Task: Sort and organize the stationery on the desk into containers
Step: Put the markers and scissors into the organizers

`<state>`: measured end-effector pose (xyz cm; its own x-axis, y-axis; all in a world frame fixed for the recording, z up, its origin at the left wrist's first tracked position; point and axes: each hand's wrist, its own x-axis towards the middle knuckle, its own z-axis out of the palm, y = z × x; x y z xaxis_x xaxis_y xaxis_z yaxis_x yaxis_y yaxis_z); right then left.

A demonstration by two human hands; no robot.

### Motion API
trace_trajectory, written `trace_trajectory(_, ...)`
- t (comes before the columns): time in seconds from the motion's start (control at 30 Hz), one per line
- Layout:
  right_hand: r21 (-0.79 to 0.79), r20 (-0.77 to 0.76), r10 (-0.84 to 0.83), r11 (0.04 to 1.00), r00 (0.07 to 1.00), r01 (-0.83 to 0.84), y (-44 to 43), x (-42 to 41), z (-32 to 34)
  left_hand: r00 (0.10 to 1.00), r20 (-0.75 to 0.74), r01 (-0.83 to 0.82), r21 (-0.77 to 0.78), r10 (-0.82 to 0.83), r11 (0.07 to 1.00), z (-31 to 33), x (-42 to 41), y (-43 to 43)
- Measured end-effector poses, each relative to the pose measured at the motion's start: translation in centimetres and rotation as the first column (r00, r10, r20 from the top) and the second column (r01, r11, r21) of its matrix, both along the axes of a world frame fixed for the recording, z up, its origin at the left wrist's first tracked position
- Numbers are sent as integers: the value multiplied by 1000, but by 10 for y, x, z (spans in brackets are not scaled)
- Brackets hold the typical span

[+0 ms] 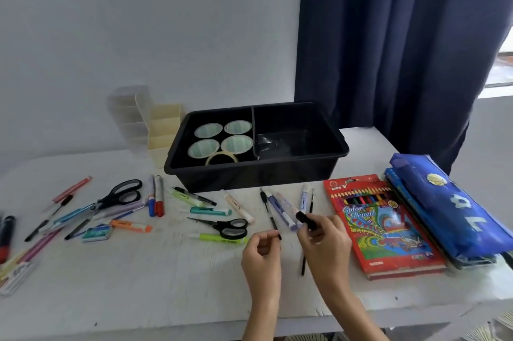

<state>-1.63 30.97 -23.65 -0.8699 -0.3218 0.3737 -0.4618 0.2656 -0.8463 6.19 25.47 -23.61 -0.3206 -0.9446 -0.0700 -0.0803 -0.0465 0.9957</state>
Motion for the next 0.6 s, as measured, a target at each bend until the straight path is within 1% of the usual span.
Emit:
trace_trajectory(0.07,-165,71,-40,985,997,52,11,-2,11,1000,7,2,-24,-2,1000,2,-1,2)
trace_trajectory(0.1,-231,119,-30,971,992,58,16,-3,17,1000,13,0,-40,0,999,3,-2,2)
trace_trajectory(0.2,-403,254,51,913,966,58,29,-6,34,1000,12,-7,-64,8,998,6,-4,4)
trace_trajectory(0.3,-514,358,135,854,924,74,32,-4,44,1000,-1,-11,-69,11,998,7,-4,2)
trace_trajectory(0.4,-508,458,193,858,868,78,29,3,41,1000,-10,-18,-60,17,998,5,-3,-1)
trace_trajectory(0.53,-402,566,170,911,807,90,20,11,27,1000,4,-28,-72,29,997,5,2,-8)
trace_trajectory(0.6,-353,606,181,934,775,58,15,12,22,999,-2,-35,-75,34,997,6,6,-14)
